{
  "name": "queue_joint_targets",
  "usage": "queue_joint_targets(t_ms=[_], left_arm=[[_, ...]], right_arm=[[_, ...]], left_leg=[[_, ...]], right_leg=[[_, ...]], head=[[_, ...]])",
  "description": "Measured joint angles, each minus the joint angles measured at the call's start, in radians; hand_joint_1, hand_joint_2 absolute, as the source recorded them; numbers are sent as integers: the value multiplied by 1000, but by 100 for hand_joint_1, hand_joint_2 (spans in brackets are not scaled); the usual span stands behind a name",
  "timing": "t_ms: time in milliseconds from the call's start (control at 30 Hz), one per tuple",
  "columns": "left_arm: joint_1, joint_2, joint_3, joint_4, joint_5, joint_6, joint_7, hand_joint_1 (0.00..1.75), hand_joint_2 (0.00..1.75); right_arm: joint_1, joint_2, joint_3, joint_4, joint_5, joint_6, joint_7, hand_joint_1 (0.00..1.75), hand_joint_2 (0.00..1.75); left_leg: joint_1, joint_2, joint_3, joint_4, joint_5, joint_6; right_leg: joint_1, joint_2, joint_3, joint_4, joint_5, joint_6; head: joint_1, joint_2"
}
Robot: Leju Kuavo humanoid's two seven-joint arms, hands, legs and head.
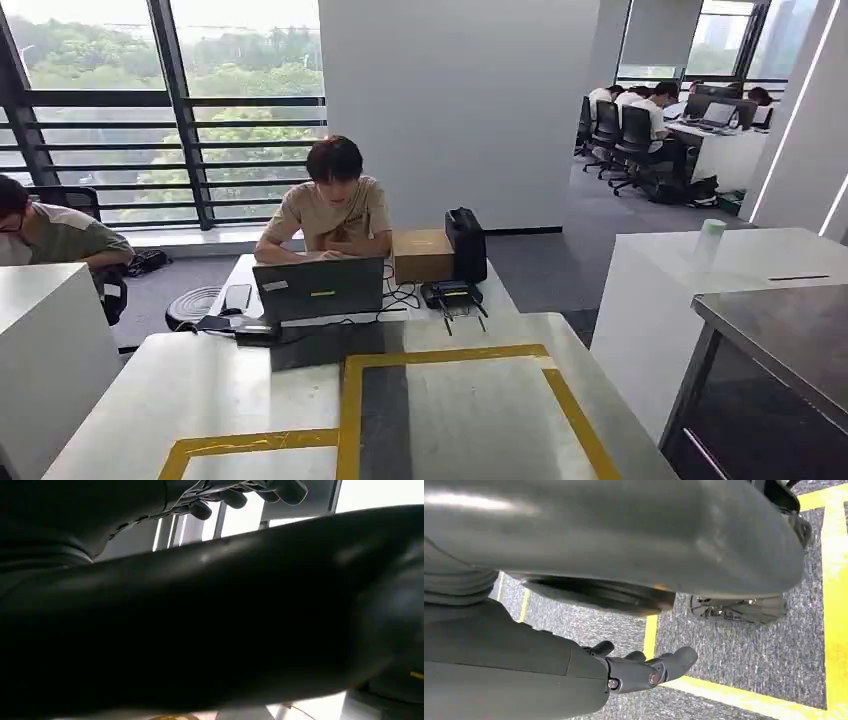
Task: Take the parts from the cabinet and place them on the table.
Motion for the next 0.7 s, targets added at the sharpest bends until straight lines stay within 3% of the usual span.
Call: queue_joint_targets(t_ms=[67,100,133,167,233,267,300,333,400,433,467,500,567,600,633,700], left_arm=[[0,-2,0,-1,0,3,0,0,0],[0,-3,0,-1,1,4,0,0,0],[0,-5,0,0,1,4,0,0,0],[0,-7,0,0,1,5,0,0,0],[0,-9,1,0,2,5,0,0,0],[0,-10,1,-1,2,5,0,0,0],[0,-10,2,-2,2,6,0,0,0],[-2,-10,2,-1,2,8,0,0,0],[-2,-13,3,-2,2,10,0,0,0],[-2,-14,5,-1,2,11,0,0,0],[-2,-14,8,-1,2,14,0,0,0],[-3,-14,11,-1,3,16,0,0,0],[-4,-14,19,-1,4,21,1,0,0],[-4,-14,24,-1,5,23,1,0,0],[-4,-14,27,-1,6,26,1,0,0],[-5,-15,34,-2,13,31,-3,0,0]], right_arm=[[1,0,0,0,-1,0,0,0,0],[2,0,0,0,-1,0,0,0,0],[3,0,0,0,-1,0,0,0,0],[3,0,0,0,-1,0,0,0,0],[1,0,1,0,-1,0,0,0,0],[0,0,1,0,-1,0,0,0,0],[-1,3,1,-2,-1,0,2,0,0],[0,2,1,-2,-1,0,2,0,0],[-1,0,1,-2,-4,0,3,0,0],[-1,0,1,-2,-4,0,3,0,0],[-2,0,1,-2,-4,0,3,0,0],[-2,0,1,-2,-4,0,3,0,0],[-1,0,1,-2,-4,-2,3,0,0],[-1,0,1,-2,-4,-2,3,0,0],[-1,0,1,-2,-4,-2,3,0,0],[-1,0,1,-2,-4,-2,5,0,0]], left_leg=[[0,3,-5,0,1,0],[0,4,-7,1,2,-2],[2,4,-9,1,4,-6],[6,4,-12,2,7,-9],[15,4,-19,8,11,-20],[17,4,-22,12,13,-29],[15,-2,-25,12,17,-41],[15,-2,-24,13,20,-49],[17,-3,-25,7,32,-68],[21,-4,-26,3,37,-77],[24,-4,-36,16,17,-78],[22,-3,-52,51,-29,-75],[17,-3,-95,195,-138,-72],[14,-3,-108,260,-168,-71],[12,-3,-106,289,-169,-69],[6,-3,-48,234,-119,-57]], right_leg=[[-8,0,-66,149,-80,7],[-11,0,-92,209,-96,11],[-16,0,-96,218,-86,15],[-21,0,-77,183,-54,20],[-33,-1,12,17,30,31],[-40,-2,53,-63,38,37],[-26,7,52,-48,49,29],[-26,9,41,-47,54,14],[-19,8,30,-48,50,-2],[-21,8,26,-53,59,-16],[-22,1,20,-57,69,-29],[-20,1,12,-57,76,-37],[-14,-1,-8,-57,91,-46],[-9,-3,-20,-56,100,-49],[-5,-3,-31,-55,108,-50],[3,-3,-56,-52,124,-50]], head=[[0,0],[0,0],[0,0],[0,0],[0,0],[0,0],[1,0],[0,0],[0,0],[-1,0],[0,0],[-2,0],[-2,0],[-2,0],[-2,0],[-2,0]])
